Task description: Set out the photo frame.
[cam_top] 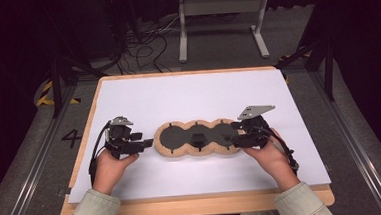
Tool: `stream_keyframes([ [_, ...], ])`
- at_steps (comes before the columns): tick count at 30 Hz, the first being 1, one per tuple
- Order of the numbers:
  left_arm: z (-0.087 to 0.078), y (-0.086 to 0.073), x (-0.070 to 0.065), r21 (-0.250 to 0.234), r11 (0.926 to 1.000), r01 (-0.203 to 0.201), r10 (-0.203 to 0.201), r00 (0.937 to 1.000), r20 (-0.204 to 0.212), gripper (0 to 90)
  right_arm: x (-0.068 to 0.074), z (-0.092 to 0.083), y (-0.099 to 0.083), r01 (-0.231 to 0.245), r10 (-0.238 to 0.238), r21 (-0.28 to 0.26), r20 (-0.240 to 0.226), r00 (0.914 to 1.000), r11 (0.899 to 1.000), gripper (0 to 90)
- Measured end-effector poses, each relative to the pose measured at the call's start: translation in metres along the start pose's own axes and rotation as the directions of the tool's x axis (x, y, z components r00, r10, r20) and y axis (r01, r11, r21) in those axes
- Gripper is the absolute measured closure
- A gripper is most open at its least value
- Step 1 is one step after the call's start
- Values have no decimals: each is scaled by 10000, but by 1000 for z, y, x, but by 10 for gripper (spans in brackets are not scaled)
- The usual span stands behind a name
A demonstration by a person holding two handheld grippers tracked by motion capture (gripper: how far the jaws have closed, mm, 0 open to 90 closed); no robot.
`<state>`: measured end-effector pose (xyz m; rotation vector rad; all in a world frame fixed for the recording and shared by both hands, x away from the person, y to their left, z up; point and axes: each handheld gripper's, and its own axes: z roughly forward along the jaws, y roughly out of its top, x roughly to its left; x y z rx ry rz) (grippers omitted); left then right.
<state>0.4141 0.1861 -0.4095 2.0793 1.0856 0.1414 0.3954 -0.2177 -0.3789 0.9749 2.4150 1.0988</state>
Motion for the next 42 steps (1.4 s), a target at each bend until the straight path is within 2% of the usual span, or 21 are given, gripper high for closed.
stream_keyframes([
  [3, 0, 0, 0, 35, 10000, 55, -55, 10000, -24, 423, -3, 0, -1, -100, 100, -36, 6, 10000, 9999, 406],
  [10, 4, 0, 1, 115, 9998, 174, -172, 9997, -182, 412, -18, -1, -4, -809, 809, -11, 40, 9967, 9967, 311],
  [12, 7, -1, 1, 136, 9996, 247, -241, 9989, -400, 408, -24, 1, -7, -1188, 1188, 67, 6, 9929, 9929, 290],
  [16, 14, -2, 4, 287, 9985, 458, -446, 9982, -399, 400, -35, 5, -14, -1741, 1740, 200, 94, 9847, 9845, 282],
  [18, 18, -3, 5, 263, 9981, 559, -550, 9980, -318, 385, -40, 8, -18, -2121, 2116, 176, 256, 9770, 9771, 252],
  [23, 24, -3, 5, 244, 9963, 829, -829, 9966, -21, 300, -46, 19, -25, -2371, 2349, 546, 431, 9711, 9700, 183],
  [24, 26, -3, 5, 244, 9966, 784, -786, 9969, 67, 288, -47, 21, -26, -2425, 2394, 656, 526, 9695, 9679, 170],
  [28, 30, -3, 3, 316, 9965, 772, -778, 9968, 182, 257, -50, 26, -29, -2660, 2633, 756, 443, 9637, 9610, 149],
  [30, 37, -4, 2, 390, 9948, 936, -946, 9953, 230, 257, -52, 29, -32, -2909, 2897, 769, 268, 9567, 9536, 141],
  [34, 43, -5, 3, 594, 9931, 1008, -1031, 9940, 372, 243, -53, 33, -33, -2931, 2922, 910, 237, 9561, 9517, 128],
  [35, 43, -5, 3, 594, 9931, 1008, -1031, 9940, 372, 234, -53, 33, -33, -2931, 2922, 910, 237, 9561, 9517, 128],
  [36, 46, -5, 3, 603, 9912, 1179, -1208, 9915, 483, 234, -52, 35, -33, -2947, 2940, 963, 218, 9556, 9507, 121],
  [42, 52, -4, 1, 656, 9893, 1304, -1348, 9886, 667, 210, -50, 43, -35, -2943, 2942, 1327, 206, 9555, 9465, 89],
])
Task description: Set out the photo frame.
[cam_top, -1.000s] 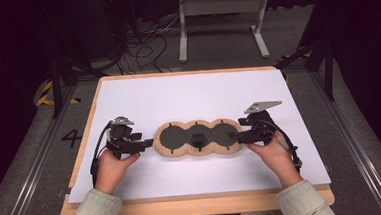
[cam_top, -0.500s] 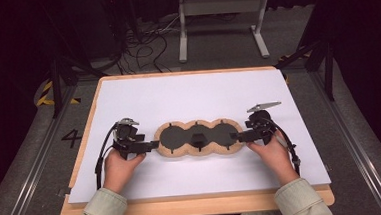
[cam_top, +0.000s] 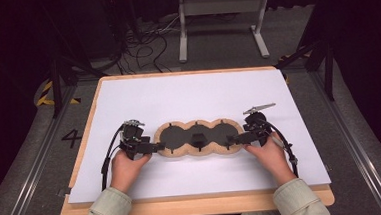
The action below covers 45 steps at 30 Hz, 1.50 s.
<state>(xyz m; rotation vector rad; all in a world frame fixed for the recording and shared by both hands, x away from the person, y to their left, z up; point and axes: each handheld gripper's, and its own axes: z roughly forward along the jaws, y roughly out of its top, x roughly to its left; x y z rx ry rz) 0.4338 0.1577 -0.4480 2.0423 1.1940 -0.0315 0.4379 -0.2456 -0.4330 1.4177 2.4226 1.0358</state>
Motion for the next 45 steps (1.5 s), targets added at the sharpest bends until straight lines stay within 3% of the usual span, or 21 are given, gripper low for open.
stream_keyframes([
  [7, 11, 4, -7, 195, 9998, -52, 49, 9999, 146, 189, 0, 6, -1, -171, 177, 310, -210, 9996, 9994, 68],
  [10, 12, 4, -10, 332, 9992, -213, 214, 9998, -31, 192, 0, 9, -2, -221, 236, 431, -330, 9992, 9988, 66],
  [15, 12, 4, -9, 337, 9994, 35, -41, 9998, 186, 190, 5, 10, -2, -272, 303, 673, -447, 9985, 9974, 55],
  [19, 12, 5, -7, 334, 9994, -93, 87, 9998, 175, 183, 6, 11, -2, -327, 355, 713, -394, 9986, 9969, 42],
  [20, 12, 4, -7, 301, 9994, 167, -179, 9991, 388, 179, 7, 11, -2, -334, 362, 738, -377, 9986, 9967, 39],
  [22, 12, 5, -5, 361, 9990, 263, -283, 9981, 542, 172, 7, 12, -2, -244, 275, 779, -394, 9988, 9967, 29],
  [29, 14, 6, -11, 447, 9989, 151, -162, 9996, 240, 129, 8, 12, -1, -178, 211, 881, -374, 9991, 9960, 26],
  [33, 13, 5, -10, 322, 9992, 232, -234, 9997, 53, 201, 8, 11, 0, -378, 405, 926, -271, 9988, 9950, 60],
  [36, 11, 4, -7, 164, 9987, 490, -495, 9983, 312, 217, 7, 9, 0, -481, 507, 875, -288, 9983, 9950, 75],
  [39, 11, 4, -9, 201, 9992, 359, -363, 9991, 211, 231, 7, 7, 0, -855, 879, 743, -300, 9957, 9936, 95],
  [45, 8, 4, -8, 103, 9988, 488, -491, 9982, 348, 264, 8, 2, -1, -975, 979, 598, -48, 9952, 9934, 148],
])
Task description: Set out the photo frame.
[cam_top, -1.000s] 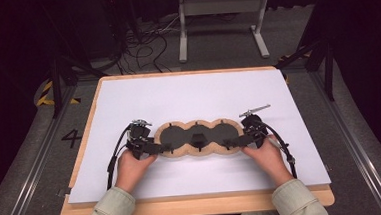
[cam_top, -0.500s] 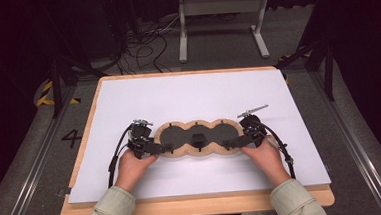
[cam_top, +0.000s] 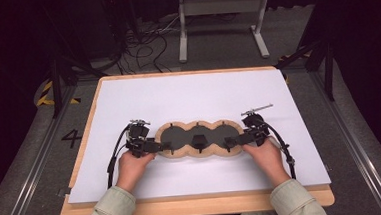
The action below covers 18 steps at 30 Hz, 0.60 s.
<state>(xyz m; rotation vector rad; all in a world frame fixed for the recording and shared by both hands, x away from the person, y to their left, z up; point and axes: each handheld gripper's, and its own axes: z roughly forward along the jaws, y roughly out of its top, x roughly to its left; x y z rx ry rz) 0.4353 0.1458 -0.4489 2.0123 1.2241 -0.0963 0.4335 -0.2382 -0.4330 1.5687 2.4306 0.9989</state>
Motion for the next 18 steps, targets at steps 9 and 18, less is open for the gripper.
stream_keyframes([
  [9, -17, -7, -13, -293, 9962, -816, 809, 9964, -260, 271, 12, -20, -5, 562, -552, -617, 190, 9983, 9965, 207],
  [18, -29, -13, -26, -406, 9886, -1453, 1432, 9883, -517, 278, 27, -43, -15, 1306, -1285, -995, 275, 9913, 9864, 258],
])
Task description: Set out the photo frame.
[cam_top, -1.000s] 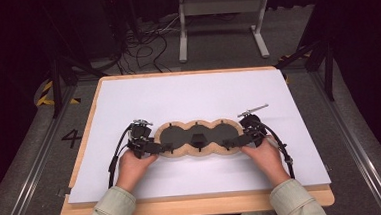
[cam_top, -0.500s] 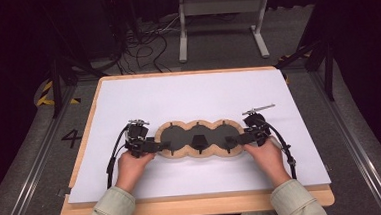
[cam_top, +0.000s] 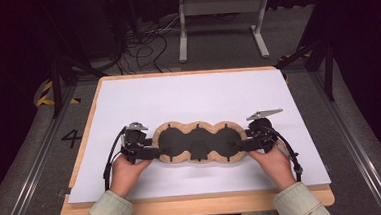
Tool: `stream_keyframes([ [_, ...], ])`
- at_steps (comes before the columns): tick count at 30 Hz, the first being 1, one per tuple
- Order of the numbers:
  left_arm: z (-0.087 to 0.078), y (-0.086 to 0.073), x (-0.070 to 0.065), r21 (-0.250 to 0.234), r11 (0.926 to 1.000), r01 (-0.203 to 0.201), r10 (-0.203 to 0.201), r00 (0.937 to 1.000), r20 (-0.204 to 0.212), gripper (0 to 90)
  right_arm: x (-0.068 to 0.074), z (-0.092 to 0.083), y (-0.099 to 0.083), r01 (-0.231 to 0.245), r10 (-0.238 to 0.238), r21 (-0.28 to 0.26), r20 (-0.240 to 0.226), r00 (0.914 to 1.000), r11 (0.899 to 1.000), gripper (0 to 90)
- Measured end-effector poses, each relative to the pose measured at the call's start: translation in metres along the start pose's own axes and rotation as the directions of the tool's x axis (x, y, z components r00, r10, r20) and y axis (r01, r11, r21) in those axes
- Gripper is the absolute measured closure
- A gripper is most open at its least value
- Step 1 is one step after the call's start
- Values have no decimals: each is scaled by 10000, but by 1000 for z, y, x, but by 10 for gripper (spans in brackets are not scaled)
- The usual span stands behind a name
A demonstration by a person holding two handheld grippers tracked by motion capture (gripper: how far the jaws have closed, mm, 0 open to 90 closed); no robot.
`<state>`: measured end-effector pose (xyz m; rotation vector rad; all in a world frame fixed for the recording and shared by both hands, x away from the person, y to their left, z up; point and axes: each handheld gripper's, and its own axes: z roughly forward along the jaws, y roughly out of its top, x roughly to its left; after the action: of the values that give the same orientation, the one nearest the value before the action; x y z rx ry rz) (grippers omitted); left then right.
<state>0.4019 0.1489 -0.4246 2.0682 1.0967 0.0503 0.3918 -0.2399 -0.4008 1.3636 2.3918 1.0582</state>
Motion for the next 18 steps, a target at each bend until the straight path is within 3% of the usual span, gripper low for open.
stream_keyframes([
  [7, -11, -8, -9, -194, 9985, -507, 503, 9986, -190, 286, 9, -18, -5, 367, -370, -177, -180, 9992, 9992, 303],
  [18, -26, -21, -18, -446, 9961, -764, 762, 9971, -56, 302, 18, -39, -11, 699, -701, -59, -304, 9971, 9975, 427],
])
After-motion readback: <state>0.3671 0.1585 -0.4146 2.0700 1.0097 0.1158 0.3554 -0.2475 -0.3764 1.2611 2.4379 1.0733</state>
